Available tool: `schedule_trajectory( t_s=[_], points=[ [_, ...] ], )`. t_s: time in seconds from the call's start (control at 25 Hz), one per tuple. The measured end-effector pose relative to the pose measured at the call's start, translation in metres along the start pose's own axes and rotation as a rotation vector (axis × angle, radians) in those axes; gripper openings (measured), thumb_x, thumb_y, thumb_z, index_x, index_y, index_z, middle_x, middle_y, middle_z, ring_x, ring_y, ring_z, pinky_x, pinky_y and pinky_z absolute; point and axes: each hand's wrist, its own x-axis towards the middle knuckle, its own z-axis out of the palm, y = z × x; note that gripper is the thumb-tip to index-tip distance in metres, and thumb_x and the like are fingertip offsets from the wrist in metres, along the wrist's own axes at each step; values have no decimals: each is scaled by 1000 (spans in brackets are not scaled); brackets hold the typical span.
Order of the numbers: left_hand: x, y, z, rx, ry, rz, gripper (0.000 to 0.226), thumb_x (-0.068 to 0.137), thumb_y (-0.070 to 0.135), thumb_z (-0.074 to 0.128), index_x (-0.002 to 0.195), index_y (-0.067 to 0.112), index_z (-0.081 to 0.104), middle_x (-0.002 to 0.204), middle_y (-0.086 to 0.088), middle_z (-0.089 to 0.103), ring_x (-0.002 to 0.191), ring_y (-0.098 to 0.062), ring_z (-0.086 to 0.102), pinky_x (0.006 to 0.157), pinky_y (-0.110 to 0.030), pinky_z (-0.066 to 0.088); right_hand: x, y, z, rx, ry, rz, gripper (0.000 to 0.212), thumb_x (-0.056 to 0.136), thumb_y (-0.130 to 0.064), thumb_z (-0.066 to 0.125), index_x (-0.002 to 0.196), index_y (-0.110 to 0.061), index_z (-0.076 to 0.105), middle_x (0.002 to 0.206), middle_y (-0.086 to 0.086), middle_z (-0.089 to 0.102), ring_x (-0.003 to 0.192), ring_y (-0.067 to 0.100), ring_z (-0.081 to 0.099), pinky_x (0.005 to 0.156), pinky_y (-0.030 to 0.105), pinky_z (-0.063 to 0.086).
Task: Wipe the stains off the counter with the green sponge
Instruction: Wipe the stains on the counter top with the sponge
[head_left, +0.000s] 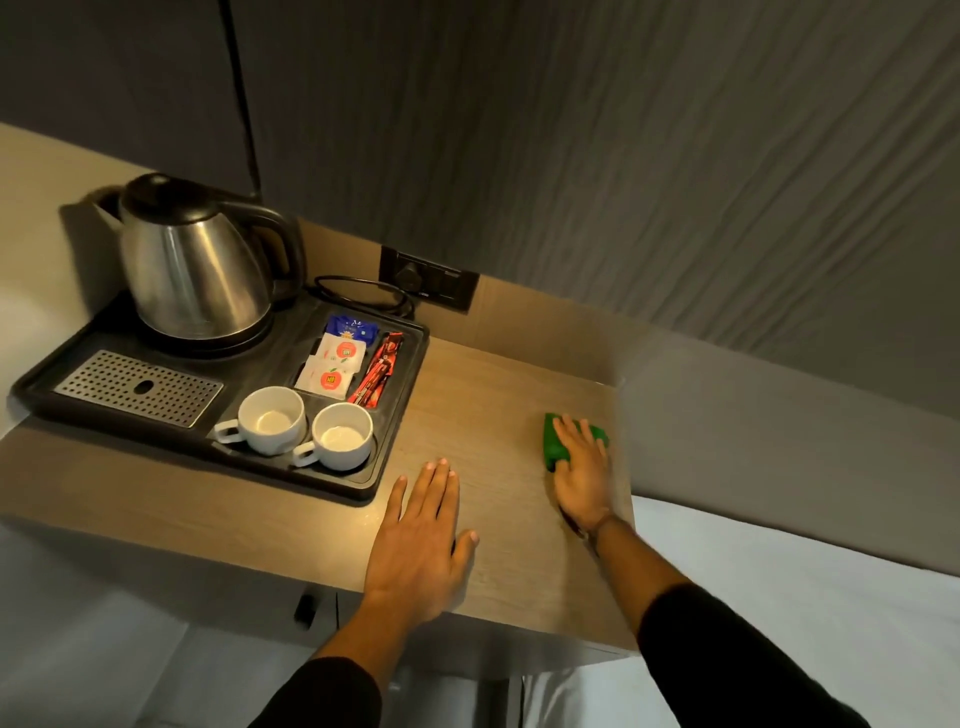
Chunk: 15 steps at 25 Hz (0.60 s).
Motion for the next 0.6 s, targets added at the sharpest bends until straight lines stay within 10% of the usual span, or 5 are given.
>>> schedule_trajectory(
  t_s=[0.32, 0.6],
  points=[
    [1, -1, 3, 15, 7, 5, 80, 104, 59, 15, 165, 9, 2, 176, -12, -3, 161, -26, -9, 131, -56, 4, -96, -6, 32, -11, -203, -354, 80, 86, -6, 43, 158, -32, 23, 169, -9, 19, 158, 16, 3, 128, 42, -3],
    [1, 0, 2, 12, -3, 5, 80, 104, 59, 16, 165, 9, 0, 176, -12, -5, 161, -27, -12, 131, -55, -1, -66, 14, -4, 3, 38, 1, 74, 85, 12, 49, 152, -17, 39, 164, 6, 32, 156, 29, 19, 128, 53, 9]
  ],
)
